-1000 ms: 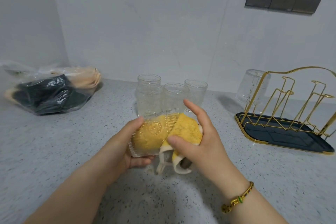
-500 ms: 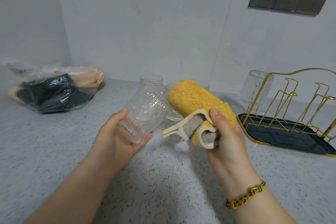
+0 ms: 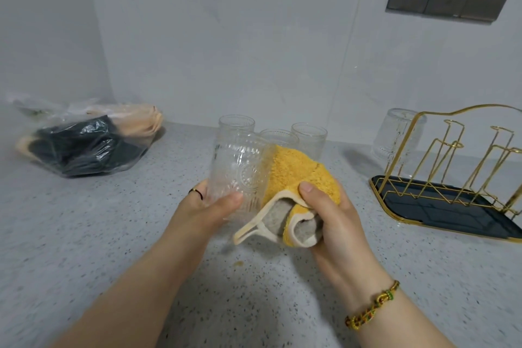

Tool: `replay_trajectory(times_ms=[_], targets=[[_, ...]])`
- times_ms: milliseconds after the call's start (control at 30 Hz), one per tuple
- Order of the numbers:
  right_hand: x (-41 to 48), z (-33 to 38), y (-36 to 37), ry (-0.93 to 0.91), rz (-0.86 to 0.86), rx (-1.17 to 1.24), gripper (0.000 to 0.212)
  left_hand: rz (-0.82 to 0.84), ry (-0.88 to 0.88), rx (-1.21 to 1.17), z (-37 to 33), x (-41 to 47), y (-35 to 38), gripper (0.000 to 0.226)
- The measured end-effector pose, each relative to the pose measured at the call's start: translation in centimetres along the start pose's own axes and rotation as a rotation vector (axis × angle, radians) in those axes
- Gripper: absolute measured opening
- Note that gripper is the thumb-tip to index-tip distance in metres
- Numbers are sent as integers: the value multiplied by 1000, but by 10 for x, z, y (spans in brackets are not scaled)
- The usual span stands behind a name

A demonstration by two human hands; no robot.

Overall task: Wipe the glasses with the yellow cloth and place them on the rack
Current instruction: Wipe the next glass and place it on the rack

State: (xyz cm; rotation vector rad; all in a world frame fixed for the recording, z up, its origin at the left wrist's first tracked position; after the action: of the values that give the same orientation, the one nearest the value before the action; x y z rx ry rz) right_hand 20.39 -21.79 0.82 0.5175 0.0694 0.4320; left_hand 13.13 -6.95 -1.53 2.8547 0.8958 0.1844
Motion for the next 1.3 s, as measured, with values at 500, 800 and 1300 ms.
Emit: replay_trajectory(times_ms=[500, 800, 1300], targets=[[-1, -18, 9, 376, 179, 161, 55, -207, 316, 17, -19, -13, 7, 67], [-1, -8, 5, 338, 194, 77, 36, -223, 244, -129, -16, -6, 1, 83], [-4, -10, 8, 405, 233, -16, 52, -282, 238, 41, -19, -8, 1, 65]])
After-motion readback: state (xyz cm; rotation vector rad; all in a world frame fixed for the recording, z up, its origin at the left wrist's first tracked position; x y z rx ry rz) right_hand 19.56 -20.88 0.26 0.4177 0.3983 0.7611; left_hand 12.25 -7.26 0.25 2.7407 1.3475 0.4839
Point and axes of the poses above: each hand's wrist, its own x-axis towards the middle knuckle, its own y-axis out of the palm, z = x × y, the point moved 2 cm from there along x, towards the middle knuckle, and after that the axes turned 6 degrees about -z, right-handed, at the moved point
